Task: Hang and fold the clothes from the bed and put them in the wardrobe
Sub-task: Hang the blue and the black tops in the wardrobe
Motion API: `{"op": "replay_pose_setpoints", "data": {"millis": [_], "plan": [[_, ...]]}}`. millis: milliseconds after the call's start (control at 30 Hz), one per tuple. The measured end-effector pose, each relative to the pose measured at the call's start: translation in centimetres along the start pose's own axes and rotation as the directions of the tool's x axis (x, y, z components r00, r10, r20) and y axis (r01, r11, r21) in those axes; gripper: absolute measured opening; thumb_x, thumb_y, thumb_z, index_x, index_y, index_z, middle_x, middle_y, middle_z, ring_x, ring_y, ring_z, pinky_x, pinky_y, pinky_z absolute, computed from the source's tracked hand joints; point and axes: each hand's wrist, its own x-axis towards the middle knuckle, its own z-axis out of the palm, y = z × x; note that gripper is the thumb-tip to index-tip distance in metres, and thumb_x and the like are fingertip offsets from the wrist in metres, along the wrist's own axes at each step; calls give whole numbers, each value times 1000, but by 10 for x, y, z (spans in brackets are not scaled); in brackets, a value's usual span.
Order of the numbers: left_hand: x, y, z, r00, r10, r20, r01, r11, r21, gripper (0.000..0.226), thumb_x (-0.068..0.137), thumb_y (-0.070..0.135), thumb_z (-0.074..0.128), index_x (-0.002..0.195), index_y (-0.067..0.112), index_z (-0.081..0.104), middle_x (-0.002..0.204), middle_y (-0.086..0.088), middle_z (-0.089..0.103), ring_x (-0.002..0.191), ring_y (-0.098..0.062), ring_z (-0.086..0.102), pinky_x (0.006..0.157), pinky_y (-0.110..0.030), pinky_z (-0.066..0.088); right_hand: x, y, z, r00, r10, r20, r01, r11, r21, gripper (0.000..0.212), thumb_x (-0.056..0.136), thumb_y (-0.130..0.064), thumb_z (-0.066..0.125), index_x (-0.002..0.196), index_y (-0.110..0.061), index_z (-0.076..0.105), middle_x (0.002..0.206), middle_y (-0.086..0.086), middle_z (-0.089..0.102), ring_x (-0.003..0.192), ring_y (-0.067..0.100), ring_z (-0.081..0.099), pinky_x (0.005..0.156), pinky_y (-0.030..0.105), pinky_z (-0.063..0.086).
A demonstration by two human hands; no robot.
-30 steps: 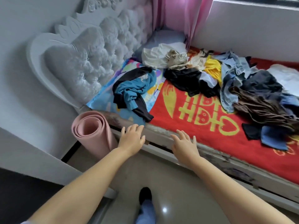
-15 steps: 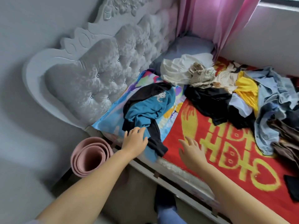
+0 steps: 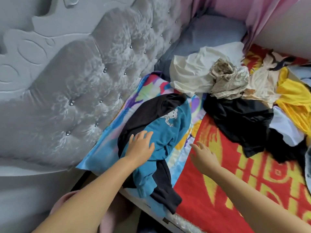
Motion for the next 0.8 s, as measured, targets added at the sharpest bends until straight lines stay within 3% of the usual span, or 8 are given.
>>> {"op": "replay_pose_setpoints", "data": {"millis": [200, 300, 433, 533, 600, 633, 700, 800], "plan": [[149, -21, 25, 996, 79, 39, -80, 996, 26, 52, 99, 33, 40, 146, 17, 29, 152, -10, 27, 139, -25, 27, 114, -42, 20, 137, -9, -14, 996, 69, -54, -58, 982, 179, 52, 100, -26, 42, 149, -15, 29, 156, 11, 22, 139, 29, 30, 106, 41, 36], [212, -41, 50, 993, 67, 94, -75, 993, 86, 58, 99, 37, 41, 149, 14, 22, 155, -12, 20, 142, -27, 22, 115, -42, 20, 201, -13, -13, 983, 144, -115, -101, 943, 316, 55, 99, -22, 43, 149, -11, 25, 152, 14, 26, 128, 31, 44, 95, 35, 41], [257, -50, 89, 978, 39, 205, -67, 989, 129, 77, 96, 46, 45, 152, 10, 5, 158, -14, 9, 145, -26, 13, 115, -40, 21, 261, -17, 0, 942, 262, -212, -148, 886, 439, 67, 96, -19, 50, 152, -6, 15, 155, 14, 21, 139, 27, 28, 100, 31, 31], [273, -51, 110, 992, 1, 124, -30, 973, 229, 81, 95, 47, 47, 152, 12, 1, 154, -10, 17, 139, -24, 23, 105, -39, 32, 284, -20, 14, 911, 376, -168, -219, 788, 575, 84, 92, -26, 61, 153, -9, 6, 156, 17, 17, 143, 29, 22, 111, 33, 22], [281, -56, 113, 999, 16, 34, -24, 972, 234, 67, 97, 36, 47, 150, 12, 14, 143, -7, 30, 130, -23, 34, 96, -37, 38, 290, -23, 26, 896, 439, -60, -315, 727, 610, 92, 90, -32, 64, 154, -13, 1, 152, 17, 23, 138, 32, 29, 108, 37, 30], [284, -60, 113, 1000, 27, 14, -29, 978, 206, 52, 98, 25, 46, 144, 12, 27, 137, -6, 37, 126, -24, 39, 91, -36, 40, 290, -22, 31, 884, 466, -37, -362, 733, 576, 87, 90, -30, 64, 153, -14, 6, 145, 18, 33, 130, 33, 39, 100, 38, 36], [285, -71, 108, 1000, -16, 10, 15, 998, 57, 30, 95, 9, 41, 124, 11, 46, 124, -7, 48, 115, -27, 48, 81, -37, 41, 289, -21, 36, 871, 490, -38, -391, 737, 552, 54, 90, -17, 56, 140, -10, 35, 114, 15, 55, 98, 30, 53, 76, 35, 42], [281, -87, 95, 981, -155, 119, 181, 950, -254, 15, 94, 8, 38, 102, 10, 50, 106, -13, 58, 90, -31, 55, 67, -35, 38, 279, -23, 32, 880, 475, -17, -343, 659, 669, 11, 86, -8, 48, 92, -9, 57, 80, 6, 58, 71, 22, 52, 58, 31, 37]]}}
